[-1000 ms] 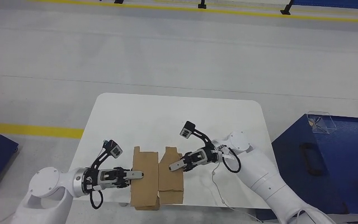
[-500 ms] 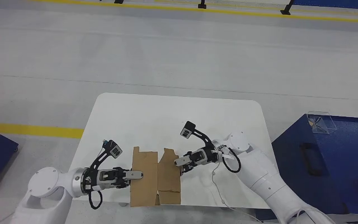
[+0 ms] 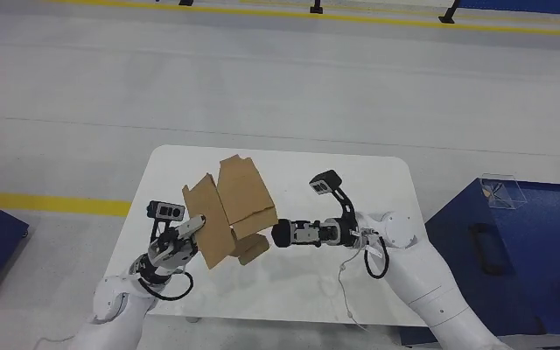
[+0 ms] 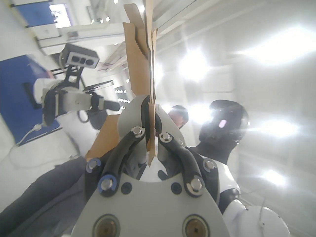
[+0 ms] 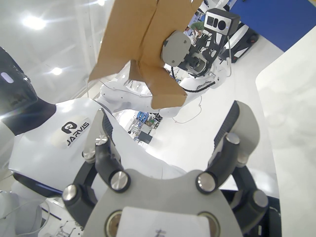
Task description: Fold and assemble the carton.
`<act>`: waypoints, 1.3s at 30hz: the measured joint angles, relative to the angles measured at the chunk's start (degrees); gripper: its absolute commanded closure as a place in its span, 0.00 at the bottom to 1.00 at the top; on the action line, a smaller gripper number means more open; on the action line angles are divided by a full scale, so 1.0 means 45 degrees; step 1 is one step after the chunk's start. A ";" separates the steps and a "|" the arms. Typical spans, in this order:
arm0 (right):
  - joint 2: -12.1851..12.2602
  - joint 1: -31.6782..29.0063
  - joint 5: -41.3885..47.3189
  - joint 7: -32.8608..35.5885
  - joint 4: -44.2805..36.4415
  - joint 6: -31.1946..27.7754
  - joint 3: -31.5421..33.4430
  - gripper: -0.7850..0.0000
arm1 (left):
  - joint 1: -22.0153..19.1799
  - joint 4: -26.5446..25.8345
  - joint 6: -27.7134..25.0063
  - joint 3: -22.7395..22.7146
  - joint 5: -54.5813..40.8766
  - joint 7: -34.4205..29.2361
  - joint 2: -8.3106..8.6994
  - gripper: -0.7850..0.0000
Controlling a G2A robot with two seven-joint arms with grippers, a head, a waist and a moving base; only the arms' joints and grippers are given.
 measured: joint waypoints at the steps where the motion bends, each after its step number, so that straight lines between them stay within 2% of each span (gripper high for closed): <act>1: 0.0032 -0.0079 -0.0120 -0.0068 -0.0129 -0.0068 0.0004 0.00 | -0.0081 0.0217 -0.0300 0.0260 -0.0430 0.0050 -0.0090 1.00; 7: 0.0252 -0.0297 -0.2162 -0.1780 -0.1184 -0.1780 -0.0134 0.00 | -0.0622 0.1620 -0.0631 0.2012 -0.2703 0.0492 -0.0674 1.00; 11: 0.0563 -0.0483 -0.5250 -0.3979 -0.1551 -0.3975 0.0164 0.00 | -0.1041 0.2395 -0.0172 0.2786 -0.3245 0.0389 -0.0961 1.00; 14: 0.0730 -0.0656 -0.7643 -0.5198 -0.1503 -0.5193 0.0465 0.00 | -0.1184 0.2668 0.0231 0.3081 -0.3490 0.0069 -0.1100 1.00; 19: 0.0681 -0.0825 -0.8743 -0.6099 -0.1579 -0.5887 0.0295 0.00 | -0.1265 0.2881 0.0586 0.3240 -0.3574 -0.0319 -0.1248 1.00; 20: 0.0654 -0.0791 -0.8706 -0.6219 -0.1592 -0.5966 0.0169 0.10 | -0.1270 0.2929 0.0602 0.3248 -0.3527 -0.0367 -0.1278 1.00; 21: 0.0636 -0.0746 -0.8684 -0.6285 -0.1614 -0.6005 0.0080 0.34 | -0.1273 0.2968 0.0629 0.3255 -0.3489 -0.0386 -0.1299 1.00; 22: 0.0619 -0.0700 -0.8660 -0.6345 -0.1650 -0.6021 -0.0001 0.38 | -0.1278 0.3002 0.0655 0.3257 -0.3451 -0.0395 -0.1318 1.00; 23: 0.0602 -0.0652 -0.8604 -0.6427 -0.1712 -0.6023 -0.0087 0.51 | -0.1282 0.3045 0.0684 0.3259 -0.3391 -0.0410 -0.1343 1.00; 26: 0.0595 -0.0559 -0.8523 -0.6553 -0.1632 -0.5979 -0.0181 0.61 | -0.1284 0.3167 0.0756 0.3274 -0.3123 -0.0469 -0.1395 1.00; 29: 0.0576 -0.0448 -0.8504 -0.6680 -0.1432 -0.5946 -0.0295 0.92 | -0.1262 0.3247 0.0776 0.3299 -0.2882 -0.0486 -0.1453 1.00; 31: 0.0565 -0.0386 -0.8363 -0.6672 -0.1343 -0.5944 -0.0416 1.00 | -0.1253 0.3266 0.0799 0.3286 -0.2848 -0.0489 -0.1487 1.00; 39: 0.0535 0.0090 -0.6911 -0.6086 -0.0663 -0.5836 -0.1045 1.00 | -0.1325 0.3466 0.0896 0.3119 -0.2837 -0.0392 -0.1640 1.00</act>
